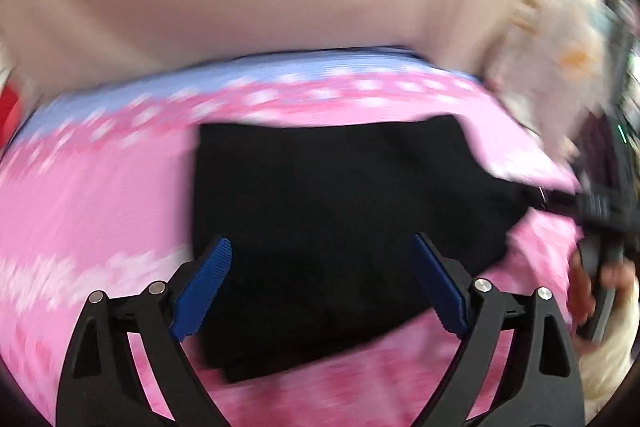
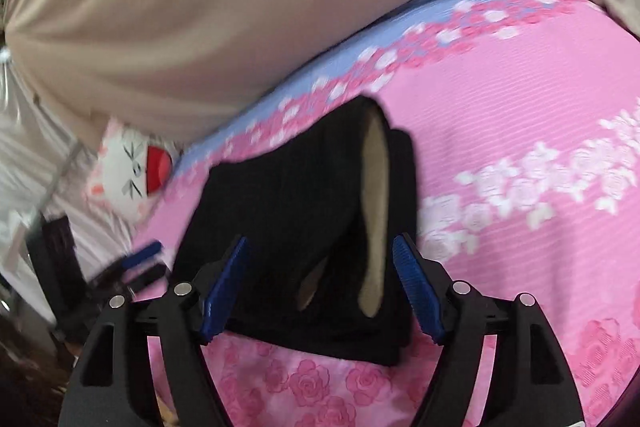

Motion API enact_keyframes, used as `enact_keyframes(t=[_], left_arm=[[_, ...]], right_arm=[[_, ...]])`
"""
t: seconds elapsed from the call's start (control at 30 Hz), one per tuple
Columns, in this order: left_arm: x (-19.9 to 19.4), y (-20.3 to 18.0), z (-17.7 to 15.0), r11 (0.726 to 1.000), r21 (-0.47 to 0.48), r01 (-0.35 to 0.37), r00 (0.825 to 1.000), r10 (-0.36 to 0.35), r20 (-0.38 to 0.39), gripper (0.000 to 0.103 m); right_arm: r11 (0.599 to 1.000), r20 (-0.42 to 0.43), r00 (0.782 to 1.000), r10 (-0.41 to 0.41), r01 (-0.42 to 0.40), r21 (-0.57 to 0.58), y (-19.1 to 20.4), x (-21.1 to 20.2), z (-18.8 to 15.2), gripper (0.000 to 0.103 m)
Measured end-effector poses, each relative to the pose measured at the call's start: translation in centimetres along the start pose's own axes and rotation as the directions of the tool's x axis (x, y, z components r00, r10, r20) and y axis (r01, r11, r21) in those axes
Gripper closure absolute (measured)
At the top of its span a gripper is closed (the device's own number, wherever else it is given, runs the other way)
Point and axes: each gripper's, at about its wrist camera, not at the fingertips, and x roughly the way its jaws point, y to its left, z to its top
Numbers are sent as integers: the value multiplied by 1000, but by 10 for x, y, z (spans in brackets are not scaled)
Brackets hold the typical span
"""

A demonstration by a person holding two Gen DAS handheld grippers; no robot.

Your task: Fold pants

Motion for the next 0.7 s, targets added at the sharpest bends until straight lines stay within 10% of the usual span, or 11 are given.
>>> enact_keyframes(t=[0.03,0.13,0.23,0.4,0.53,0.7], left_arm=[[0,21,-2,997,-58,-58,998,57,-16,15],[-5,63,-9,968,-152,-200,980,197,-37,15],[-22,86,-13,938,-186,-292,956,294,-18,15],[-31,90,-27,954,-186,-235,971,238,-9,15],[-33,63,-47,988,-103,-115,993,114,-19,15],[-22,23,-67,981,89,-169,985,170,1,15]], right_arm=[[998,-22,998,-52,51,-47,9,15,-4,61],[993,-29,996,-81,78,-90,28,25,0,90],[994,73,996,49,-41,-104,55,-17,14,91],[964,-32,969,-244,239,-114,13,20,-1,80],[986,64,984,-166,166,2,7,-11,-12,73],[966,114,961,-250,255,-30,13,-37,-23,59]])
